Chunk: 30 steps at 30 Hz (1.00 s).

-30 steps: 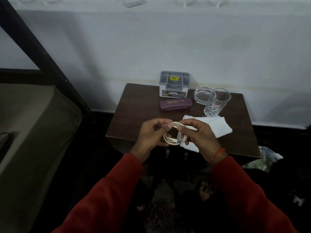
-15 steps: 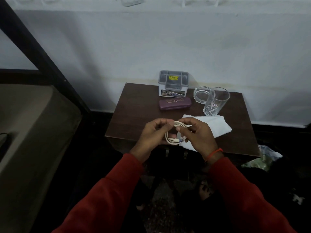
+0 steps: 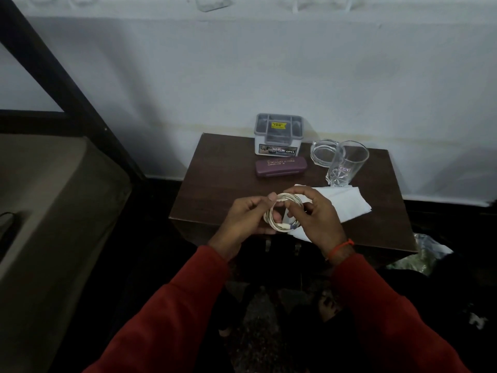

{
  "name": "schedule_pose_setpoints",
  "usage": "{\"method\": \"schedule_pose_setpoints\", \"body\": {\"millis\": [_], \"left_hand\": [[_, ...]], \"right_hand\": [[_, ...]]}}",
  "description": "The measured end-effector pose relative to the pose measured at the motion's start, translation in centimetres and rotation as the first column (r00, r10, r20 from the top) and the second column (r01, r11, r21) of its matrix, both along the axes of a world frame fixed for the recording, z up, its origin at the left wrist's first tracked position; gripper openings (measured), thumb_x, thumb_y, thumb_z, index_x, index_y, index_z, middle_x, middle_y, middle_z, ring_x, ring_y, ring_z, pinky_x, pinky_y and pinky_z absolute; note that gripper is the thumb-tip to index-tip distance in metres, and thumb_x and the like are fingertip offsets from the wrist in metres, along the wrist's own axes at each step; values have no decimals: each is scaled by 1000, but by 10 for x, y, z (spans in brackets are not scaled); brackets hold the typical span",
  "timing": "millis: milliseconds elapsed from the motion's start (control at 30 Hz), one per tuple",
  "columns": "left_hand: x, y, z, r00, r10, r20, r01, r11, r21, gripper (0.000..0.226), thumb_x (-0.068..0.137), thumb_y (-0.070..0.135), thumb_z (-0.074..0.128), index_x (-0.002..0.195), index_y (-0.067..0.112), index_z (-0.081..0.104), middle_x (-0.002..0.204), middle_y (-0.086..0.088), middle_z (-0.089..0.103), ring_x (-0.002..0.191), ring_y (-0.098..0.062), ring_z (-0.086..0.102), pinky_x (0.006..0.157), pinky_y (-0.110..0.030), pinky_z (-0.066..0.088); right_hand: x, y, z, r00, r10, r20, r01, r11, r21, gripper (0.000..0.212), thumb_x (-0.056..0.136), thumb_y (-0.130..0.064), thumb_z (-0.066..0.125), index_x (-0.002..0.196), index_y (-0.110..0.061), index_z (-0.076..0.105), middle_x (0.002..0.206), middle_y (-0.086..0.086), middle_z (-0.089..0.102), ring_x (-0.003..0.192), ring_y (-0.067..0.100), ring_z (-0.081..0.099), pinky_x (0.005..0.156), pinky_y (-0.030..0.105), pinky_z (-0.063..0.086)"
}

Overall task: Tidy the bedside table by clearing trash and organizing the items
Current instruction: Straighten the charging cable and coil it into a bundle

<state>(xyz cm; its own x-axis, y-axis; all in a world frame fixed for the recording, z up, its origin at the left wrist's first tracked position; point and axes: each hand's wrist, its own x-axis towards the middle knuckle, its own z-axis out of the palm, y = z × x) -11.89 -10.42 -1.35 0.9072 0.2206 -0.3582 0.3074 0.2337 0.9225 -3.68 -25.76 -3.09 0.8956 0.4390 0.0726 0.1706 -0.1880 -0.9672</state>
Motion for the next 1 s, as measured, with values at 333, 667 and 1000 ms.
{"method": "schedule_pose_setpoints", "body": {"millis": [333,667,1000], "left_hand": [[1,1,0,996,75,-45,-73,997,34,23,99,32,65,101,12,76,77,4,75,73,-12,74,56,-25,56],[3,1,-5,990,117,79,-126,985,122,19,100,29,63,107,17,77,85,0,77,73,-16,72,49,-22,52],[7,4,-9,986,98,134,-104,994,36,26,91,5,74,111,21,73,95,-1,79,78,-14,75,62,-27,62]], "right_hand": [[0,-1,2,998,14,-61,-10,998,60,22,88,-11,73,104,-26,75,110,-7,72,104,9,67,85,32,55],[-1,-2,8,955,63,-288,-16,987,162,25,91,-16,71,115,-16,73,107,13,71,101,28,70,88,45,59],[3,-5,11,864,-32,-503,215,925,312,27,87,-11,74,111,0,67,118,28,64,89,23,72,68,42,61]]}}
